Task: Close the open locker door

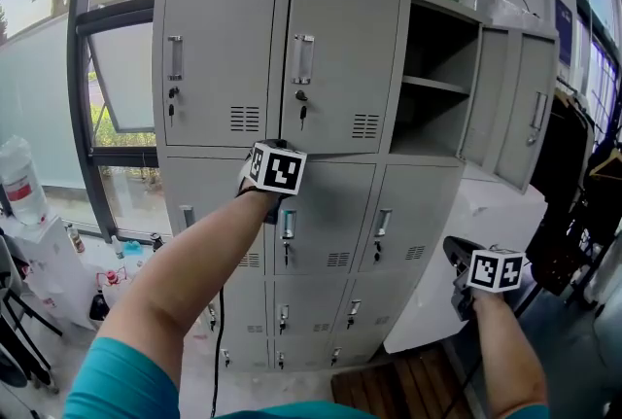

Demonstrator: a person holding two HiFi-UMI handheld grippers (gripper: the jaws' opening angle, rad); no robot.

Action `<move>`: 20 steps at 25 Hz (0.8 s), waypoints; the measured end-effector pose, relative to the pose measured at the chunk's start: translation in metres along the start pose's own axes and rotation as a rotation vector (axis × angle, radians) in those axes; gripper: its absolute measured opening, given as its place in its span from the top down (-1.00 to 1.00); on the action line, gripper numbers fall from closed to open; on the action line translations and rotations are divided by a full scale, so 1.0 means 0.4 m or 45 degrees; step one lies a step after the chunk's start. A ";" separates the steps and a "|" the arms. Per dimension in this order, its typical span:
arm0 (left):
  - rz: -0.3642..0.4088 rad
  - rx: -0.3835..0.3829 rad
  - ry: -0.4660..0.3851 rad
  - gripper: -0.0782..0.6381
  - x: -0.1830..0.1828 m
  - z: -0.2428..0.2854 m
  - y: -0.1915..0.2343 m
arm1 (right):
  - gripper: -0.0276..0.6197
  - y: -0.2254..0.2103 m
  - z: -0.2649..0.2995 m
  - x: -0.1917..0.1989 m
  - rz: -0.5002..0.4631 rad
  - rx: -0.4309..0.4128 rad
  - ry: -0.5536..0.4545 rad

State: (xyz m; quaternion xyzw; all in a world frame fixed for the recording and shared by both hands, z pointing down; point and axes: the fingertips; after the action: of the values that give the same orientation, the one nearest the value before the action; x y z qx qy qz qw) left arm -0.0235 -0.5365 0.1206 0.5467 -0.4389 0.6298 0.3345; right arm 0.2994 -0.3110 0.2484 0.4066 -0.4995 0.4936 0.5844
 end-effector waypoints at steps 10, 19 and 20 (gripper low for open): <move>-0.004 -0.033 0.034 0.78 0.017 0.083 -0.003 | 0.94 -0.040 -0.028 0.026 0.021 0.039 0.012; -0.024 -0.103 0.068 0.78 0.017 0.122 0.028 | 0.94 -0.077 -0.054 0.044 0.034 0.075 0.027; -0.028 -0.105 0.069 0.78 0.016 0.123 0.028 | 0.94 -0.080 -0.055 0.045 0.035 0.078 0.027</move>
State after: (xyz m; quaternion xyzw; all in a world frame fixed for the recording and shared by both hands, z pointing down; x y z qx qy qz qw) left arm -0.0152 -0.5866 0.1259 0.5200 -0.4492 0.6220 0.3755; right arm 0.3349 -0.2923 0.2630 0.4120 -0.4834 0.5210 0.5702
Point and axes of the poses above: the fingertips, and each gripper's own axes: z forward along the fingers, y to its left, x out of its underside, and after that the axes turned 4 degrees about -z, right-handed
